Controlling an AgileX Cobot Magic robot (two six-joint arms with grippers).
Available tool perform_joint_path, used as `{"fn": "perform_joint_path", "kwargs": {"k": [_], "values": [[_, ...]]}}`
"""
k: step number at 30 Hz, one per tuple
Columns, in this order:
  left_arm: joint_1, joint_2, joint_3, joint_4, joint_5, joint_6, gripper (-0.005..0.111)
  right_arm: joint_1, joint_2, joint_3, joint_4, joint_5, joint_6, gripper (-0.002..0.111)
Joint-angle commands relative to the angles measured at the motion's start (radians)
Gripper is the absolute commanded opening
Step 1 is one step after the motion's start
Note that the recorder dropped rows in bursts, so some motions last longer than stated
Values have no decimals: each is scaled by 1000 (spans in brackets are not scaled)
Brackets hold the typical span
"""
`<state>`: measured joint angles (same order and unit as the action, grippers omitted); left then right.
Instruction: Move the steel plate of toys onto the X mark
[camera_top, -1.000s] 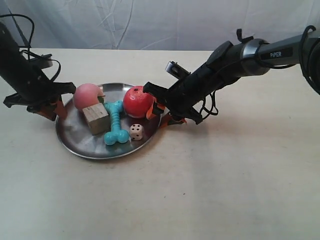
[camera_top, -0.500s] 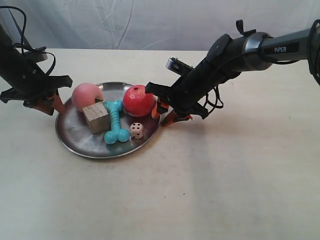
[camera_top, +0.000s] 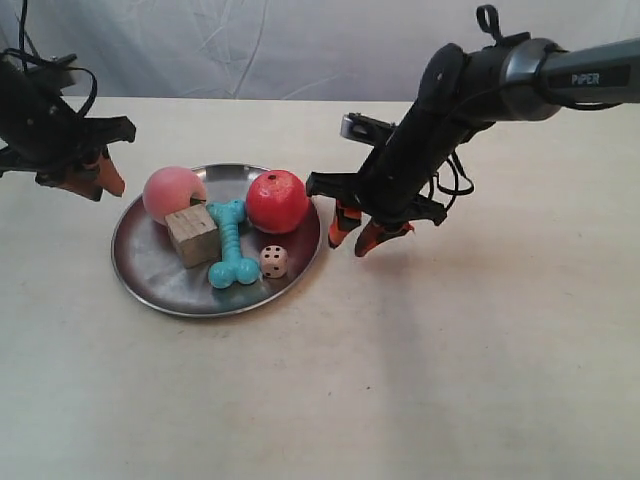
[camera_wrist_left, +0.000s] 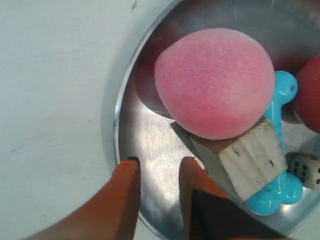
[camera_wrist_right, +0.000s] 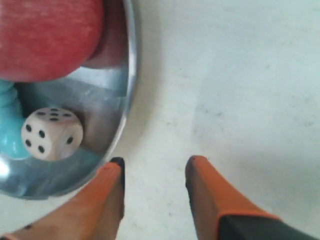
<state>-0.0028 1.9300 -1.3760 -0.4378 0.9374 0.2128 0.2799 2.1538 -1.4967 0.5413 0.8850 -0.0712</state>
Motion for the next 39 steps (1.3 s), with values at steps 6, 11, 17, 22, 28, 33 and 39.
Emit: {"fn": "perform_joint_path", "kwargs": {"k": [6,11,17,22,28,33,39], "values": [[-1,-198,63,-102,9,91,0,0,-216,9,-143,177,0,5],[-1,-398,175,-220,-85,193,0,0,-439,88,-187,119,0,0],[-1,-704,324,-264,-239,250,0,0,-741,260,-310,-48,51,0],[-1,-917,440,-280,-320,267,0,0,-979,443,-411,-174,77,0],[-1,-1132,520,-313,-406,301,0,0,-1231,645,-427,-290,77,0],[-1,-1217,520,-342,-466,328,0,0,-1343,704,-425,-351,79,0],[-1,-1241,520,-347,-464,324,0,0,-1383,704,-425,-342,79,0]]}}
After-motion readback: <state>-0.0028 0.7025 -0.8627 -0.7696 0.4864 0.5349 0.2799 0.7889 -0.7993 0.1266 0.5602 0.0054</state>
